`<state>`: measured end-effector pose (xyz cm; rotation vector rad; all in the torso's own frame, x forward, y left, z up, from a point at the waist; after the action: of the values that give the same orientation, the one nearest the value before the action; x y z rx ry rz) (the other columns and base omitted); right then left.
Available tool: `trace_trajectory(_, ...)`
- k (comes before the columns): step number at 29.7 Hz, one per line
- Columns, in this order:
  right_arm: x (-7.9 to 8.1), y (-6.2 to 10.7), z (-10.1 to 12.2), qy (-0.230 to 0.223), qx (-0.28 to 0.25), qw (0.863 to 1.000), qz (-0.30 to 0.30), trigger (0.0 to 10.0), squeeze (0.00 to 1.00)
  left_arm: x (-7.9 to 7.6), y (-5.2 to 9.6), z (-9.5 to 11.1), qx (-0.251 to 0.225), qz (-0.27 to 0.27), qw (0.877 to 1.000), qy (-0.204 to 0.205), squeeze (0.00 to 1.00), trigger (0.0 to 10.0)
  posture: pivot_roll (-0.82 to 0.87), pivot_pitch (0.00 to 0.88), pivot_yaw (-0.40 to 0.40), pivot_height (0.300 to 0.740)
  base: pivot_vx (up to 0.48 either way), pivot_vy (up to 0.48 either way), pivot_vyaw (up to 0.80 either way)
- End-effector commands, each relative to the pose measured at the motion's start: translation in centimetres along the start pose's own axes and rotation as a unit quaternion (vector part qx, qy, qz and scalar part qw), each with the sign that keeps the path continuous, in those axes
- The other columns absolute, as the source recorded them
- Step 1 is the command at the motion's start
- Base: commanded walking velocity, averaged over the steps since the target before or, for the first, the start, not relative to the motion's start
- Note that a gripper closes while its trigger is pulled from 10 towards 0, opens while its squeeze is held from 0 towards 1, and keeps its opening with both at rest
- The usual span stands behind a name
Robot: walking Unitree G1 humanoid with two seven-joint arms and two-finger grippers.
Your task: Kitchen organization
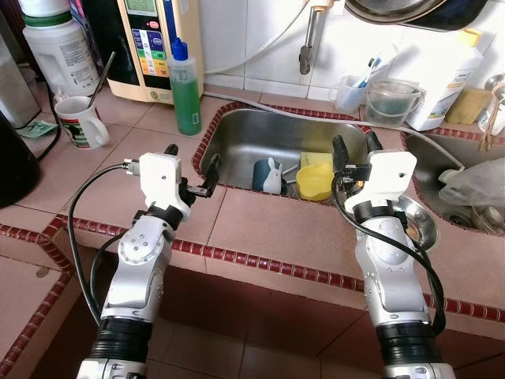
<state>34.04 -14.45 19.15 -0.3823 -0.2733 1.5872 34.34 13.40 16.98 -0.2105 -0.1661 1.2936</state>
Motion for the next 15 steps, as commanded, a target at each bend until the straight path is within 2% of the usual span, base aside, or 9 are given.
trace_trajectory(1, -0.33, -0.01, -0.07, -0.001, 0.003, 1.000, -0.007, 10.0, 0.00, -0.31, -0.15, -0.05, 0.002, -0.005, 1.000, -0.005, 0.00, 10.0, -0.07, 0.000, 0.015, 0.740, 0.000, 0.000, 0.00)
trace_trajectory(15, -0.61, -0.19, 0.09, 0.030, 0.003, 1.000, 0.002, 10.0, 0.00, -0.81, -0.69, -0.37, 0.004, -0.008, 1.000, 0.007, 0.00, 10.0, -0.13, 0.000, 0.016, 0.740, 0.000, 0.000, 0.00)
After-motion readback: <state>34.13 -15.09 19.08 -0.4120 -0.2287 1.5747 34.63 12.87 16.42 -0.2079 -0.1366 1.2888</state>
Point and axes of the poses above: a point about 5 cm out from each wrist's last joint towards the gripper, its own y axis pointing back from the gripper into the wrist, its own z axis along the axis of the wrist's last joint, x = y × z, the point moved 2 cm from there along -y, pointing out of the wrist towards the gripper, and after that the axes turned 1 degree about y, right-handed, at the moved point
